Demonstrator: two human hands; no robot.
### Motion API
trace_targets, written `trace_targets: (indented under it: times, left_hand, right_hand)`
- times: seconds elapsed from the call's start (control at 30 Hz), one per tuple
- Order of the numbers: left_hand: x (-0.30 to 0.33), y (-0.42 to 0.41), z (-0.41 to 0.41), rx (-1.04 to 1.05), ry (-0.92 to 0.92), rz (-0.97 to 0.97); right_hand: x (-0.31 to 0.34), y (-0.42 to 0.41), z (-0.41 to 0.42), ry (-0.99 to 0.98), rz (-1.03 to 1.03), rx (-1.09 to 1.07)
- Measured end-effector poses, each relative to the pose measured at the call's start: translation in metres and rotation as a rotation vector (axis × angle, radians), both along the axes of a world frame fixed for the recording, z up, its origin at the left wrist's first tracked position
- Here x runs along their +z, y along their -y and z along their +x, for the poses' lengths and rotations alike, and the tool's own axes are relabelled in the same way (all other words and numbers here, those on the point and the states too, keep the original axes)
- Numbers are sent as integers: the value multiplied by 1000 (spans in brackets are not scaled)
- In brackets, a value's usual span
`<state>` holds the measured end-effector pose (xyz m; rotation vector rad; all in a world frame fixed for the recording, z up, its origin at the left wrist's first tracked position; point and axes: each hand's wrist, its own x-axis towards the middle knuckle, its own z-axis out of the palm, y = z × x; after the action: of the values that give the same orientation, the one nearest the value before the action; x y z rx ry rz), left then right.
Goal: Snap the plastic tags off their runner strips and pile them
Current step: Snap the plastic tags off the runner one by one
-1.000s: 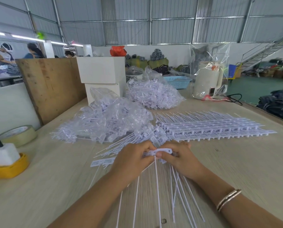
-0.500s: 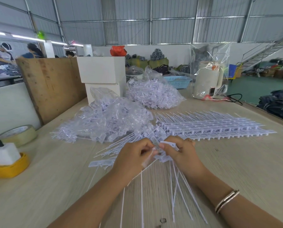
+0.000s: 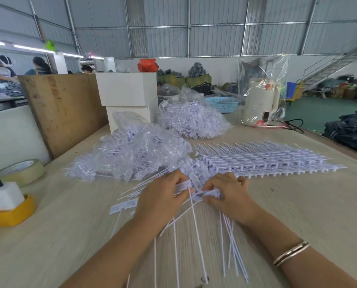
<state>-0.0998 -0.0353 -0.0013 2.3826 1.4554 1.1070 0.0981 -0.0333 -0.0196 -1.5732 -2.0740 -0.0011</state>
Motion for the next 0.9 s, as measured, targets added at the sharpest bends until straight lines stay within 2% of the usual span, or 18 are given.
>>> trace_targets:
  times: [0.23,0.43,0.53,0.63,0.73,0.9]
  left_hand:
    - [4,6,2,43,-79,2]
    - [7,9,8,66,-199,165]
    - [4,9,13,21,-252,156]
    - [3,12,15,-33,-230,115]
    - [3,14,14,-88,-197,99]
    - [5,11,8,-108,-261,93]
  right_hand:
    - [-2,0,1,-5,127,-5]
    - [2,8,-11,-318,80,94]
    - [4,12,-17,-376,-4,180]
    - [6,13,-20,-392,-88,215]
    - [9,11,-17,-520,-100,220]
    - [12,9,-11,-790,-138,197]
